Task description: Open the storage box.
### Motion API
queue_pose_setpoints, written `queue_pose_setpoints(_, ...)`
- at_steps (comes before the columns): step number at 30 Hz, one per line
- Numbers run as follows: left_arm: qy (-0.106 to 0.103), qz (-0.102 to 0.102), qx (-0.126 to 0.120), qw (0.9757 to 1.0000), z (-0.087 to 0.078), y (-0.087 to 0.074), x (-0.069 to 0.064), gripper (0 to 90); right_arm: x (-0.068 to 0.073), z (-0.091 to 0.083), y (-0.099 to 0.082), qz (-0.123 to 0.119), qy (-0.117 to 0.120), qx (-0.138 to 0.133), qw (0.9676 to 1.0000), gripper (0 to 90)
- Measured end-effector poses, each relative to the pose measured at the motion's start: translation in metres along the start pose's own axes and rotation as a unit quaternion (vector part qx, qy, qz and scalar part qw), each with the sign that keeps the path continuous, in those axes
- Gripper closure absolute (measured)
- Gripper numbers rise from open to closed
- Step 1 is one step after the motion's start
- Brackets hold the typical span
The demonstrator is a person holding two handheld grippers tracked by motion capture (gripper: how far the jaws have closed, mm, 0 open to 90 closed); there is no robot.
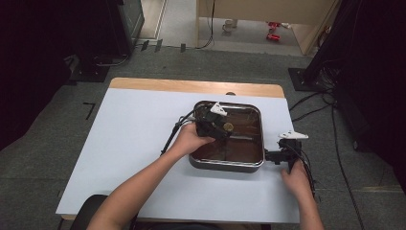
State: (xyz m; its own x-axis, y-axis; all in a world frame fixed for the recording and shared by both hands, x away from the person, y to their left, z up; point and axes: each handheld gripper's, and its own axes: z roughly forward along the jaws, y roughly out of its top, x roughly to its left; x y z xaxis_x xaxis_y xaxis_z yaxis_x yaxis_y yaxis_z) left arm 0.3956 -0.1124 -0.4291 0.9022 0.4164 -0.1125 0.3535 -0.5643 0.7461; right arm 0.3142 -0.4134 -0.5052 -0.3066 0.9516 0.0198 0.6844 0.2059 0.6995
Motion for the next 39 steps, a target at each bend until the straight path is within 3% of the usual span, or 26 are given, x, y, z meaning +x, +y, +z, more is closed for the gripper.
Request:
queue_pose_setpoints(4,-0.006,0.000,0.001,1.0000,-0.001,0.000,-0.001,57.1,0.000,0.000,0.000,0.000,0.000,0.000,1.0000,0.0)
queue_pose_setpoints(6,0.002,-0.008,0.011,0.9999,-0.002,0.003,-0.004,58.0,0.000,0.000,0.000,0.000,0.000,0.000,1.0000,0.0)
queue_pose_setpoints(12,0.000,-0.008,0.019,0.9998,-0.006,0.006,-0.006,58.7,0.000,0.000,0.000,0.001,0.000,0.000,1.0000,0.0)
queue_pose_setpoints(17,0.002,-0.004,0.008,1.0000,-0.012,0.009,-0.009,58.7,0.000,0.000,0.000,0.002,0.000,0.001,1.0000,0.0)
queue_pose_setpoints(27,-0.001,0.011,-0.017,0.9998,-0.043,0.019,-0.019,58.8,0.000,0.000,0.000,0.003,0.001,0.001,1.0000,0.0)
queue_pose_setpoints(33,-0.005,0.001,-0.023,0.9997,-0.062,0.017,-0.020,58.8,0.000,0.000,0.000,0.004,0.000,0.001,1.0000,0.0)
queue_pose_setpoints(39,0.006,-0.008,-0.028,0.9996,-0.081,0.010,-0.015,58.8,0.000,0.000,0.000,0.004,0.001,0.001,1.0000,0.0)
